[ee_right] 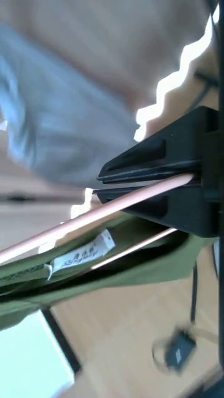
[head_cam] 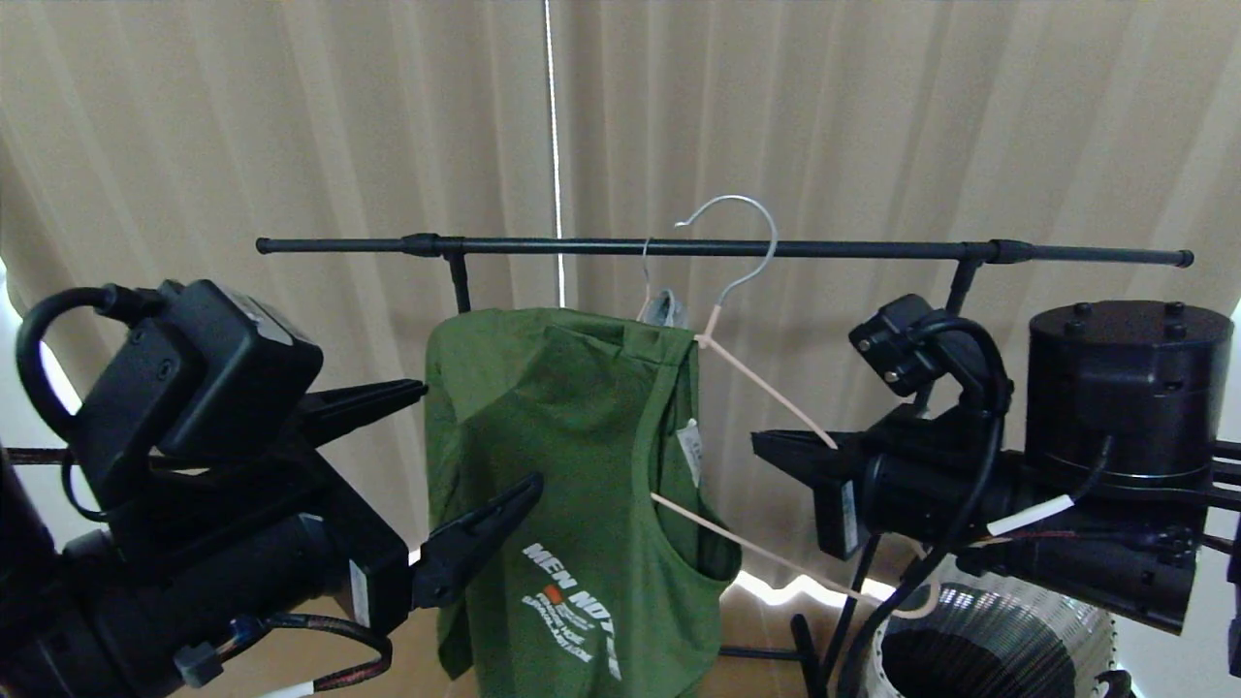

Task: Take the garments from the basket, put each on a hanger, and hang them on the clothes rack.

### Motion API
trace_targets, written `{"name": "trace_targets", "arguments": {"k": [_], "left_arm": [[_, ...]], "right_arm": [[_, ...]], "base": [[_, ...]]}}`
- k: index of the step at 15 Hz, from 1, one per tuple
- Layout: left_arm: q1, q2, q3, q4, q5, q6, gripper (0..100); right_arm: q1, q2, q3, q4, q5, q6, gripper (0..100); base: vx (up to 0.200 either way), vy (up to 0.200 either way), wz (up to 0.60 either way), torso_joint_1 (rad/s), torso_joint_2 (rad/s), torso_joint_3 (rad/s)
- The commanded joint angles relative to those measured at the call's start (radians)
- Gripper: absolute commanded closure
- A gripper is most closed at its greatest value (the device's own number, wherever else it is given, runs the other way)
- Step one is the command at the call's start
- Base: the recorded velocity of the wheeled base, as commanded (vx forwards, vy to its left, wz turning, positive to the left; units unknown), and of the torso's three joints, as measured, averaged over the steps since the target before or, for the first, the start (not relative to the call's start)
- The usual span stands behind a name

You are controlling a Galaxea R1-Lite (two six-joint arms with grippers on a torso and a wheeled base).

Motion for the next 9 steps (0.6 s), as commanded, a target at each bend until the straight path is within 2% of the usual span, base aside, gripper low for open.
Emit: {"name": "trace_targets", "arguments": {"k": [1,4,6,7,9], "left_arm": [[0.009,-0.012,-0.003,-0.014,0.0,0.025,0],[0.081,-0.004,-0.003,-0.015,-0.055,0.171,0],[0.133,0.013,-0.006,-0.015,-0.158,0.269,0],[0.17,0.033,-0.013,-0.015,-0.233,0.33,0],[0.193,0.071,-0.038,-0.015,-0.28,0.388,0]], "right_arm": [[-0.036,-0.071,0.048,0.004,0.024,-0.016,100],[-0.061,-0.112,0.064,0.082,0.065,-0.073,100],[-0.062,-0.115,0.058,0.103,0.113,-0.08,100],[-0.062,-0.103,0.054,0.102,0.122,-0.114,100],[-0.062,-0.089,0.044,0.103,0.131,-0.139,100]], "base": [[0.0,0.0,0.0,0.0,0.0,0.0],[0.0,0.0,0.0,0.0,0.0,0.0],[0.0,0.0,0.0,0.0,0.0,0.0],[0.0,0.0,0.0,0.0,0.0,0.0],[0.0,0.0,0.0,0.0,0.0,0.0]]}}
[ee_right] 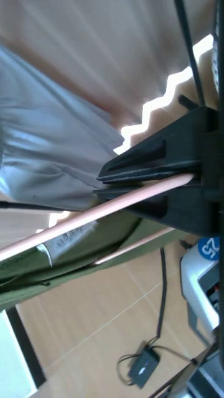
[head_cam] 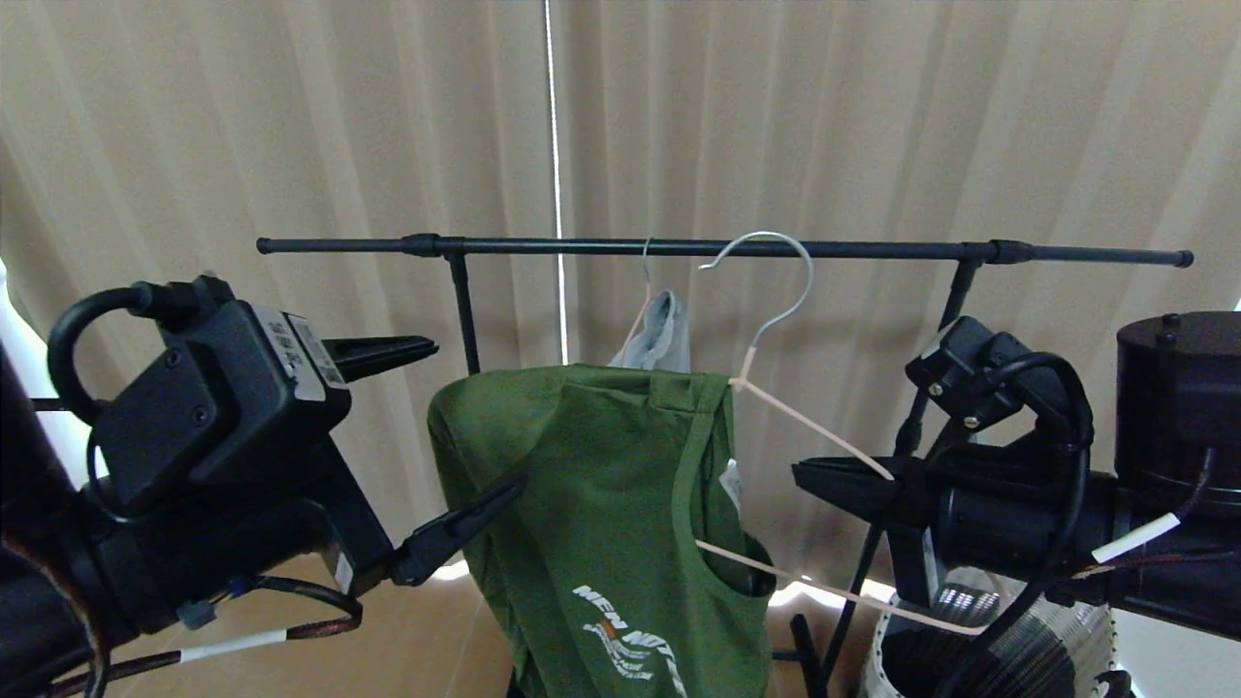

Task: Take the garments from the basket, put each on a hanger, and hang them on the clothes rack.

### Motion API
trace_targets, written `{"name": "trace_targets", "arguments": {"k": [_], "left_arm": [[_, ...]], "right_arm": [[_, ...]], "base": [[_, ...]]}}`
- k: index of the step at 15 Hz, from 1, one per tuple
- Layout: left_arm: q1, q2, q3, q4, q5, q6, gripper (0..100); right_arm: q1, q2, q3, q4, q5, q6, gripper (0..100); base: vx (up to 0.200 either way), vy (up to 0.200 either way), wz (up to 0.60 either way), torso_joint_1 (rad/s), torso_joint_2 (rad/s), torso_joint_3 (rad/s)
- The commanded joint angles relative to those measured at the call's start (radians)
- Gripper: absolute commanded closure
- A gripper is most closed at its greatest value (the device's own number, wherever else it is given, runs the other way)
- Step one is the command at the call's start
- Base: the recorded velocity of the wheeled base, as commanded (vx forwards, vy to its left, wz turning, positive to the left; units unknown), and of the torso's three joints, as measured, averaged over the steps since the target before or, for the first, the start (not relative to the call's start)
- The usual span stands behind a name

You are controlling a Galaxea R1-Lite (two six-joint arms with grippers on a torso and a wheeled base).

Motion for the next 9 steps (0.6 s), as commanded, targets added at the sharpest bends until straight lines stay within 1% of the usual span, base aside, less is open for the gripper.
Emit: {"name": "trace_targets", "arguments": {"k": [1,2,4,6,7,9], "left_arm": [[0.018,0.067,-0.038,0.0,-0.013,0.035,0],[0.015,0.112,-0.087,-0.002,-0.025,0.08,0],[0.013,0.162,-0.145,-0.002,-0.051,0.129,0],[0.015,0.188,-0.171,-0.002,-0.051,0.152,0],[0.018,0.21,-0.185,-0.002,-0.051,0.184,0],[0.018,0.227,-0.188,-0.002,-0.049,0.212,0]], "right_arm": [[0.001,0.021,-0.015,0.0,0.008,-0.003,100],[0.001,0.054,-0.029,-0.001,0.014,-0.003,100],[0.003,0.09,-0.064,-0.003,0.014,-0.003,100],[0.007,0.106,-0.086,-0.001,0.019,-0.003,100],[0.021,0.11,-0.092,-0.001,0.027,-0.003,100],[0.041,0.11,-0.092,-0.001,0.028,-0.003,100]], "base": [[0.0,0.0,0.0,0.0,0.0,0.0],[0.0,0.0,0.0,0.0,0.0,0.0],[0.0,0.0,0.0,0.0,0.0,0.0],[0.0,0.0,0.0,0.0,0.0,0.0],[0.0,0.0,0.0,0.0,0.0,0.0],[0.0,0.0,0.0,0.0,0.0,0.0]]}}
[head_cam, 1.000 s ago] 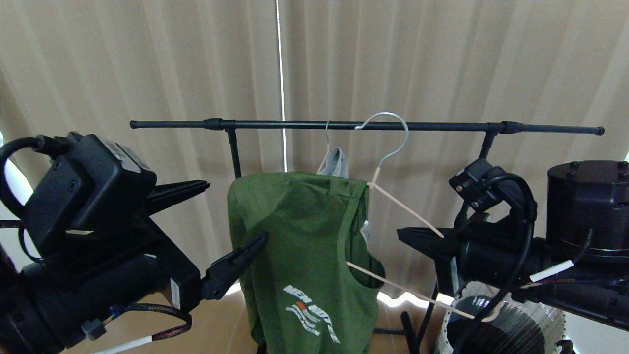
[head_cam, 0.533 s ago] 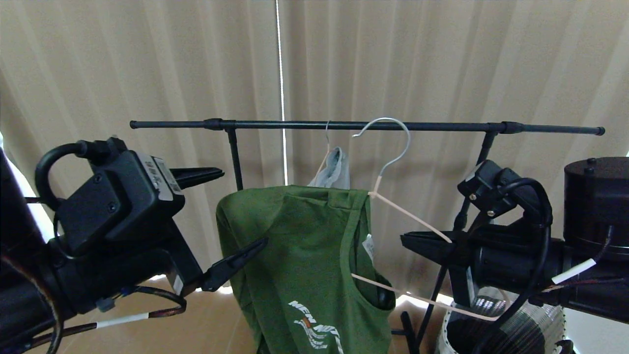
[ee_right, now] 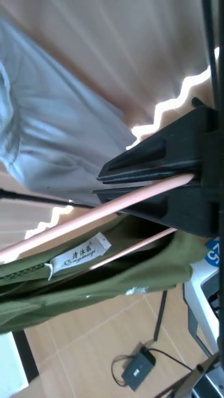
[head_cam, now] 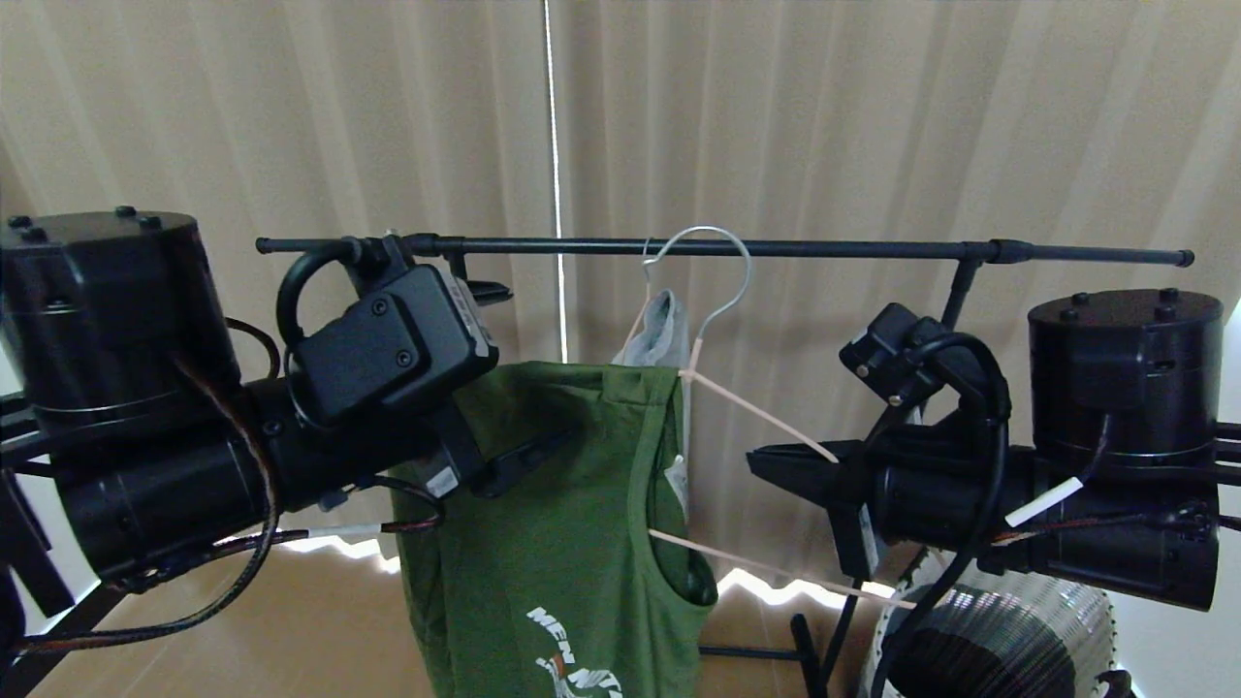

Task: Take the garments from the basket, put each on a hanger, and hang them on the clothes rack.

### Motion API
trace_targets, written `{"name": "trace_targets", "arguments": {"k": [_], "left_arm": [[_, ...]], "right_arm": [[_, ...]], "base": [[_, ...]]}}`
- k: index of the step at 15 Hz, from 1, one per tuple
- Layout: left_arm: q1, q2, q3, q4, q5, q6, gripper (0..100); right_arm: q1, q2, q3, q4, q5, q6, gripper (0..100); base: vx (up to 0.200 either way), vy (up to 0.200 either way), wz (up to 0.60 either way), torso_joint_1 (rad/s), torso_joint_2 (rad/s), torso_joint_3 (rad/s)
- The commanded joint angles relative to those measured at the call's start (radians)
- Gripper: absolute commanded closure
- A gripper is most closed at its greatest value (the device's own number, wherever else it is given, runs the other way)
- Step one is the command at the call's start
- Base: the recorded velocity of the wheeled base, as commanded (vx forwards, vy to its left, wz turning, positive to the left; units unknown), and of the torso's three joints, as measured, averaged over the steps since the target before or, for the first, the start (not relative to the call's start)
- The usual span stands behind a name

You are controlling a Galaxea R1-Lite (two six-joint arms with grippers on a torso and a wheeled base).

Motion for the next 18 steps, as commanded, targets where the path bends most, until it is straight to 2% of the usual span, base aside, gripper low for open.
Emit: {"name": "trace_targets", "arguments": {"k": [1,4,5,7,18], "left_arm": [[-0.001,0.035,-0.004,0.0,0.0,0.005,0],[0.0,0.046,-0.006,0.0,0.001,0.006,0],[0.0,0.048,-0.004,0.0,0.001,0.006,100],[0.0,0.049,-0.006,0.0,0.003,0.005,100],[0.019,0.048,0.003,0.0,0.007,0.006,100]], "right_arm": [[0.017,0.011,-0.001,0.0,0.001,0.0,100],[0.023,0.007,0.004,-0.006,0.001,0.0,100],[0.028,0.004,0.007,-0.008,0.005,0.002,100],[0.03,0.0,0.009,-0.009,0.025,0.0,100],[0.03,-0.006,0.01,-0.011,0.028,0.0,100]], "base": [[0.0,0.0,0.0,0.0,0.0,0.0],[0.0,0.0,0.0,0.0,0.0,0.0],[0.0,0.0,0.0,0.0,0.0,0.0],[0.0,0.0,0.0,0.0,0.0,0.0],[0.0,0.0,0.0,0.0,0.0,0.0]]}}
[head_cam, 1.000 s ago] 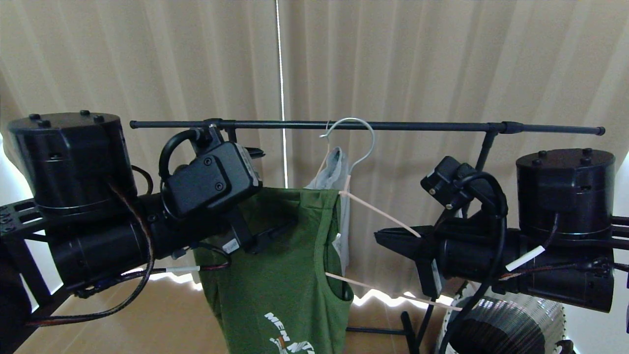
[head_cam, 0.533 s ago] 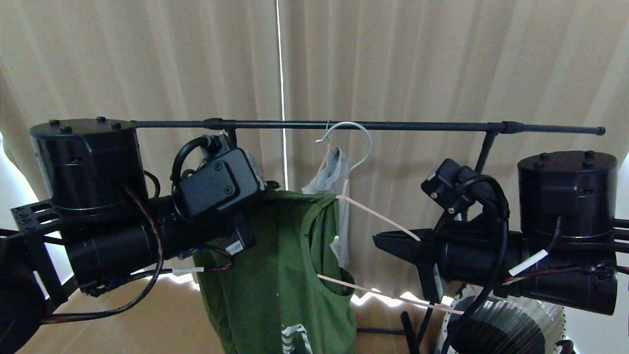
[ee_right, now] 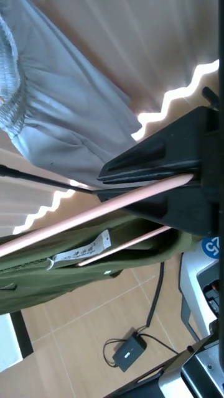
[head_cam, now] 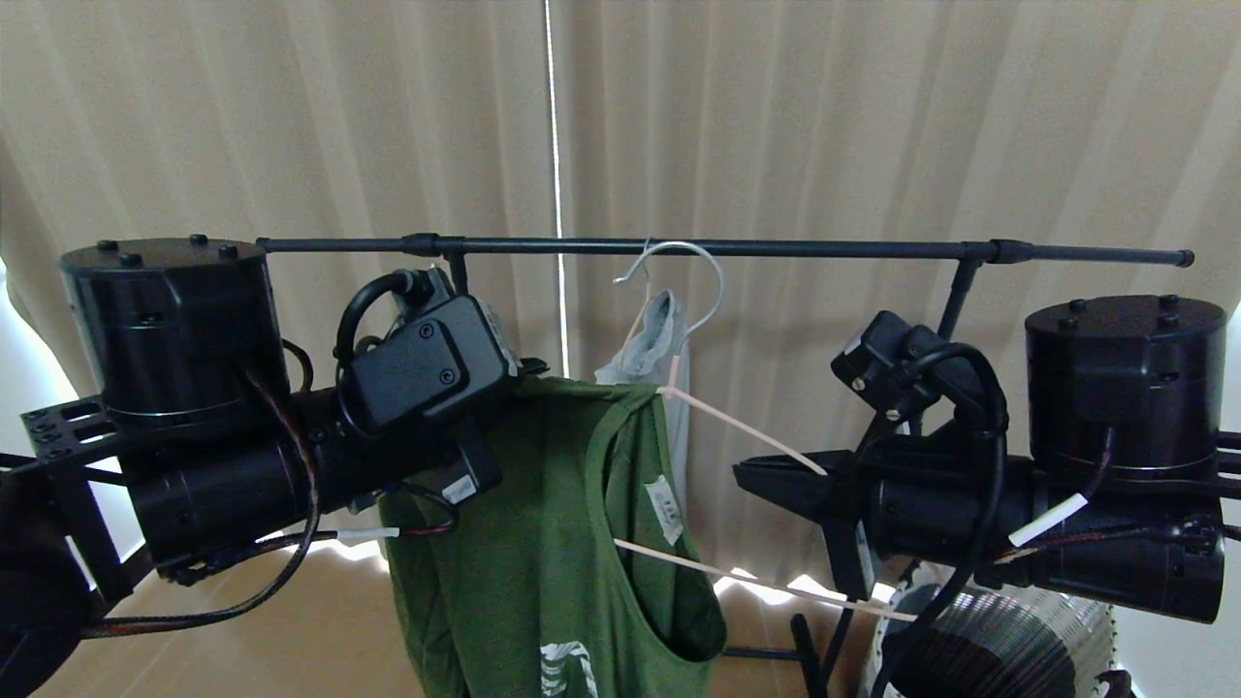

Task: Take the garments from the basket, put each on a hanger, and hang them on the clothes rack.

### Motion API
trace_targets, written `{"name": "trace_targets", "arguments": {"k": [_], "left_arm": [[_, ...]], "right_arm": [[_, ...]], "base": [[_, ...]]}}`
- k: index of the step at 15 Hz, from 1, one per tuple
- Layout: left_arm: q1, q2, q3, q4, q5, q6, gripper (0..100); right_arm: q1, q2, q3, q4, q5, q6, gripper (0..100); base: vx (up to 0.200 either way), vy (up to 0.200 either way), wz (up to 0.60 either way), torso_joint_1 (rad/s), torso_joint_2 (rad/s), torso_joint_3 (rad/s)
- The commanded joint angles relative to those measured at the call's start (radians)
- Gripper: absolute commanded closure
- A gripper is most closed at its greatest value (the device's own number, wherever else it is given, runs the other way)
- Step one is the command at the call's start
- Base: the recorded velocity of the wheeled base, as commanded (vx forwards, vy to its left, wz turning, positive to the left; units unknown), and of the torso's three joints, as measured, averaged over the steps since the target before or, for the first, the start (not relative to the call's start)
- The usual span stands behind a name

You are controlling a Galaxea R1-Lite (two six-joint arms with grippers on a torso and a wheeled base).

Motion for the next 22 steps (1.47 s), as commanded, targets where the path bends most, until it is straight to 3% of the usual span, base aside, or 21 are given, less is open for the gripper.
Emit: {"name": "trace_targets", "arguments": {"k": [1,4,5,8,9,10,11,14,16,22], "left_arm": [[0.0,-0.004,0.002,-0.001,0.003,0.0,100],[0.002,-0.004,0.0,-0.001,0.063,-0.003,100],[0.009,-0.004,0.0,-0.002,0.146,-0.008,100],[0.012,-0.007,0.002,-0.013,0.246,-0.026,100],[0.014,-0.004,0.002,-0.031,0.315,-0.061,100],[0.014,-0.004,0.002,-0.031,0.318,-0.063,100],[0.014,-0.001,0.0,-0.033,0.402,-0.092,100],[0.008,-0.008,-0.003,-0.062,0.41,-0.167,100],[0.008,-0.014,-0.01,-0.106,0.405,-0.169,100],[0.006,-0.051,-0.026,-0.142,0.344,-0.205,100]], "right_arm": [[0.001,-0.001,0.006,0.001,0.0,-0.002,0],[0.001,-0.006,0.012,-0.002,-0.012,0.0,0],[-0.001,-0.036,0.033,-0.003,-0.014,0.0,0],[-0.001,-0.079,0.091,-0.003,-0.015,-0.034,0],[-0.002,-0.095,0.133,-0.011,-0.02,-0.065,0],[-0.002,-0.096,0.134,-0.012,-0.02,-0.065,0],[-0.002,-0.095,0.176,-0.066,-0.025,-0.066,0],[-0.001,-0.063,0.188,-0.088,-0.066,-0.063,0],[0.019,-0.052,0.182,-0.086,-0.135,-0.054,0],[0.05,0.071,0.082,-0.129,-0.275,0.119,0]], "base": [[0.0,0.0,0.0,0.0,0.0,0.0],[0.0,0.0,0.0,0.0,0.0,0.0],[0.0,0.0,0.0,0.0,0.0,0.0],[0.0,0.0,0.0,0.0,0.0,0.0],[0.0,0.0,0.0,0.0,0.0,0.0],[0.0,0.0,0.0,0.0,0.0,0.0],[0.0,0.0,0.0,0.0,0.0,0.0],[0.0,0.0,0.0,0.0,0.0,0.0],[0.0,0.0,0.0,0.0,0.0,0.0],[0.0,0.0,0.0,0.0,0.0,0.0]]}}
